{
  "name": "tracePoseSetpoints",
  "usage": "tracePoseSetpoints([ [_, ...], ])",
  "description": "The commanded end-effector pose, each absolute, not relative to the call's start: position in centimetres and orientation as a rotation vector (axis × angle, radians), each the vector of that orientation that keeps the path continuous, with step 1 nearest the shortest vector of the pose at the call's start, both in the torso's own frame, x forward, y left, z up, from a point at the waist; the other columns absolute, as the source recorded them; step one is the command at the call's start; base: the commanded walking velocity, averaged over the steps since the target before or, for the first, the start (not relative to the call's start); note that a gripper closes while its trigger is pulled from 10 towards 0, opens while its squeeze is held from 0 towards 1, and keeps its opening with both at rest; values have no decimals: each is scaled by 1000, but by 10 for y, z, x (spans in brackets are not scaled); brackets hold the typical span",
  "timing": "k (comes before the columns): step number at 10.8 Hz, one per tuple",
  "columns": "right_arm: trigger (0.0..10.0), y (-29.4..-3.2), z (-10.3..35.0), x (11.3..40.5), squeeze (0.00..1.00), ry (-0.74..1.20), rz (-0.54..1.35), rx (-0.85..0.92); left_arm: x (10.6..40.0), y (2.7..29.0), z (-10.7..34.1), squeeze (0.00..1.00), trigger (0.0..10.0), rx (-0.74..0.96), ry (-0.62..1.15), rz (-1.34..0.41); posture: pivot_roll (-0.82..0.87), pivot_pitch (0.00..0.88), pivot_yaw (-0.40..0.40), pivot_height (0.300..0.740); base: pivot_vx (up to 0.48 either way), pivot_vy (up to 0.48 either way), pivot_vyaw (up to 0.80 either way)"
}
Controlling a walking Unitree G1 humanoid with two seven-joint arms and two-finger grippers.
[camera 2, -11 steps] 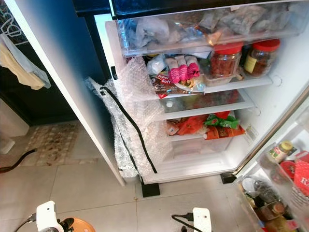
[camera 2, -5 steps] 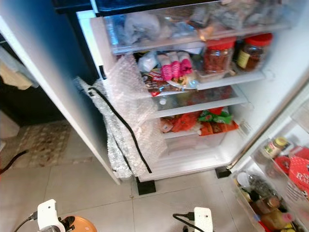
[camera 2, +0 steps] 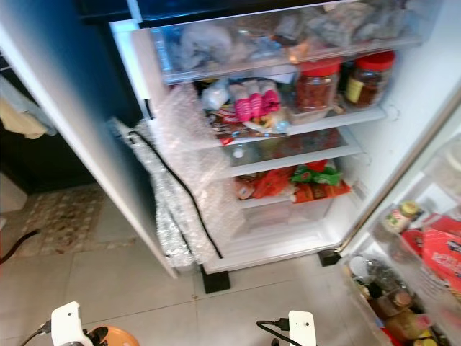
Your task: Restocking fridge
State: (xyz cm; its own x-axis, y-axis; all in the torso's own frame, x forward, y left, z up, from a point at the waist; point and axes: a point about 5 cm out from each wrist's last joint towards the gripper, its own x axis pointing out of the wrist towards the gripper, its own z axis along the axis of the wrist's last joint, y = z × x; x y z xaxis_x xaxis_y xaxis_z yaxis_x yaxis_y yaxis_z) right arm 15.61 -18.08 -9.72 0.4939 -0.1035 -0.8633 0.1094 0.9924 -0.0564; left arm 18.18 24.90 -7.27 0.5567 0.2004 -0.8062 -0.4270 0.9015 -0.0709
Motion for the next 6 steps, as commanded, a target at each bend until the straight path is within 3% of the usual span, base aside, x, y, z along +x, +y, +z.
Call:
tracePoseSetpoints([
  [1,10000,-180,-100,149,0,1068,-126,6,165,247,-81,0,10000,-265,978,377,-71,113,81,740,0,-266,0],
  [6,10000,-180,-100,150,0,1068,-120,2,165,247,-82,0,10000,-257,980,369,-68,114,80,740,0,-274,0],
])
